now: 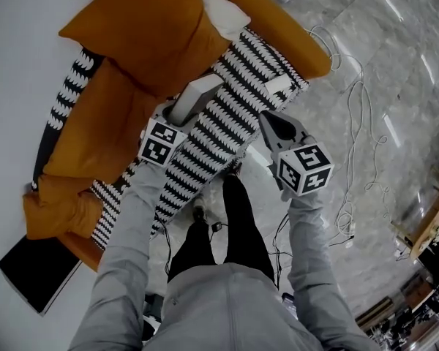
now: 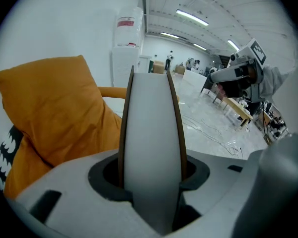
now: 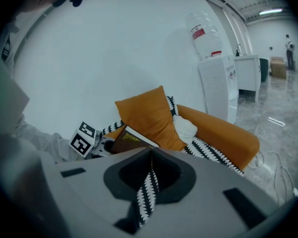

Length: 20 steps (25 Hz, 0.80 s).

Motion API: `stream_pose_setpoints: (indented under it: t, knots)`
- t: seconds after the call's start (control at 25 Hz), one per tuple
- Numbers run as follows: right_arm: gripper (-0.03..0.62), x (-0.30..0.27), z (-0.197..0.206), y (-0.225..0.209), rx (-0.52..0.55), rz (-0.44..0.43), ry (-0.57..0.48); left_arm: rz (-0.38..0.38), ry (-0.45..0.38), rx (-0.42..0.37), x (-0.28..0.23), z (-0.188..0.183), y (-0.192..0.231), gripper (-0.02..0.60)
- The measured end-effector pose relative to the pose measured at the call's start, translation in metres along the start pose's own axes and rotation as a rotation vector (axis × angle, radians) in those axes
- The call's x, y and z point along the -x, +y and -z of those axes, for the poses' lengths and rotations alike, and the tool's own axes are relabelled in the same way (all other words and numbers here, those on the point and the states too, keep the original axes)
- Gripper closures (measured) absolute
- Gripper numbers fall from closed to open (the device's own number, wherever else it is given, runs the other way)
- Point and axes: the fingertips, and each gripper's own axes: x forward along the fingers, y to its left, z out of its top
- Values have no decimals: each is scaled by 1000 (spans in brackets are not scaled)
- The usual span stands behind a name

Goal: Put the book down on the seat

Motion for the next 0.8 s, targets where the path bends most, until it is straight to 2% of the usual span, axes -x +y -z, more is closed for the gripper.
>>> stream_pose_setpoints:
  t: [0.4,0.64,0.8]
  knots:
    - [565,-32,31,-23,-22,-39,64,-52,109,49,-63,41,20,356]
    - [565,-46,44,-30,-41,-55,92,-135,201,1,-99,58,39,356]
    - [565,-53,54,-35,-52,-61,109,-145,231,-20,-120,65,44,356]
